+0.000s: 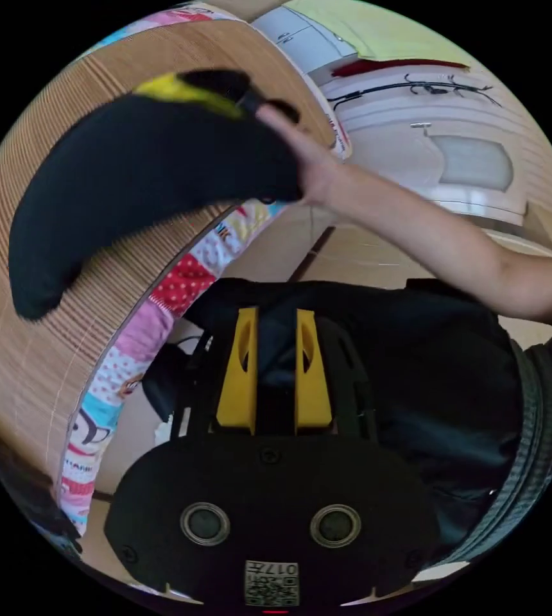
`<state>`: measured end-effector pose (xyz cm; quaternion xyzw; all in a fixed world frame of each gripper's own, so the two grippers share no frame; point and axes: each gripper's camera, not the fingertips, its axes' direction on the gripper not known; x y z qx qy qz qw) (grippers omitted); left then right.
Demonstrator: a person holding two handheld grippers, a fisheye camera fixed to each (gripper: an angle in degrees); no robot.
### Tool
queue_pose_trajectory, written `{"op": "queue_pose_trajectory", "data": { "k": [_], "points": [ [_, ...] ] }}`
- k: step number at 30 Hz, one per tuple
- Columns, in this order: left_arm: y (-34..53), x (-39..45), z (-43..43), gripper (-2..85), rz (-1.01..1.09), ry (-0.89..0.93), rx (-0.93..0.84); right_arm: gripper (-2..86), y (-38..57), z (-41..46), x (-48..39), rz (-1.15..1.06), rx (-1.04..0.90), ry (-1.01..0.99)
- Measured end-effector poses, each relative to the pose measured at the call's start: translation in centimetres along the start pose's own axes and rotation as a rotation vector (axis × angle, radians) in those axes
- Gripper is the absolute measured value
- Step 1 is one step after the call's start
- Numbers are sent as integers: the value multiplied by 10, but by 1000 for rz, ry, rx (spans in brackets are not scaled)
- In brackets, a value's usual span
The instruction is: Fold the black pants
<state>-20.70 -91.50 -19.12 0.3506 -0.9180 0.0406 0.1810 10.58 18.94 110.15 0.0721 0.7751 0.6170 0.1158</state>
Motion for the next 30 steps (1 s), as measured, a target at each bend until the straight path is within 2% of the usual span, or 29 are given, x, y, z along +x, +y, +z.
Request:
{"op": "queue_pose_trajectory", "data": {
  "k": [2, 5, 9, 11, 13, 16, 18, 20, 21, 23, 26, 28, 30],
  "points": [
    [3, -15, -6, 79, -81, -25, -60, 218, -16, -23, -56, -124, 11, -20],
    [35, -67, -23, 75, -352, -30, -109, 204, -27, -78, -149, -320, 69, -36],
    [143, -132, -44, 26, -834, 137, -45, 189, -13, -177, -246, -543, 214, 59],
    [196, -143, -42, 9, -1022, 221, -58, 183, -1, -224, -258, -569, 275, 149],
    [245, -140, -39, 3, -1201, 289, -87, 177, 17, -277, -245, -480, 366, 270],
    [299, -114, -36, 2, -1400, 392, -81, 162, 86, -366, -161, -49, 685, 359],
    [313, -87, -29, 3, -1453, 472, -74, 116, 191, -384, -65, 425, 932, 221],
    [310, -66, -17, 3, -1443, 541, -114, 48, 274, -349, -8, 740, 1076, 30],
    [304, -52, -6, 2, -1414, 584, -164, 33, 319, -312, 16, 835, 1186, -81],
    [291, -30, 11, 1, -1362, 631, -248, 19, 363, -252, 44, 845, 1346, -210],
    [277, 4, 31, -3, -1337, 630, -357, 9, 377, -154, 91, 897, 1363, -356],
    [272, 17, 30, -4, -1320, 589, -349, 6, 362, -105, 104, 1024, 1289, -302],
    [269, 22, 23, -4, -1303, 566, -332, 5, 312, -73, 111, 1141, 1105, -90]
  ]
}}
